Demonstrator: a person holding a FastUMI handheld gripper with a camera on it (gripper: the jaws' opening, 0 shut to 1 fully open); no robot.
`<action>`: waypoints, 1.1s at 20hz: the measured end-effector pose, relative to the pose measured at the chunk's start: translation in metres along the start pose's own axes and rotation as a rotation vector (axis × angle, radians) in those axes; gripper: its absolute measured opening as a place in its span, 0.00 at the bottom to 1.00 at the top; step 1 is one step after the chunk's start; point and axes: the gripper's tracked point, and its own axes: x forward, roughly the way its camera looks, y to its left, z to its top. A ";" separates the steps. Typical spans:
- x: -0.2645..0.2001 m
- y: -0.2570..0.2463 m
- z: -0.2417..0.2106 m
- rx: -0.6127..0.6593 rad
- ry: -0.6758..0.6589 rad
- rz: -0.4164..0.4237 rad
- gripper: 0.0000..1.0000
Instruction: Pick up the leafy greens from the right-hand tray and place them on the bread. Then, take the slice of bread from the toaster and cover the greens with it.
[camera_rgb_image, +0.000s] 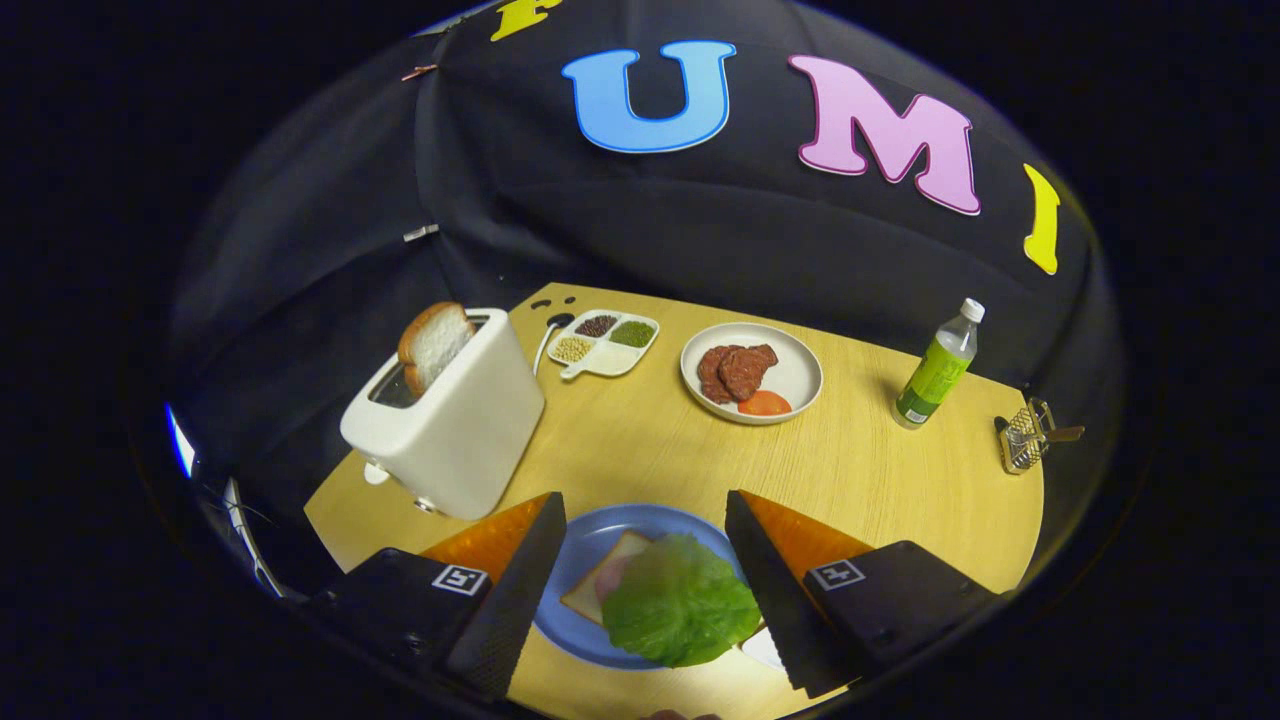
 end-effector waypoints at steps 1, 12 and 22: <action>-0.001 0.005 0.010 -0.002 -0.019 0.005 1.00; 0.018 0.119 0.091 -0.090 -0.171 0.138 1.00; 0.089 0.180 0.078 -0.132 -0.089 0.138 1.00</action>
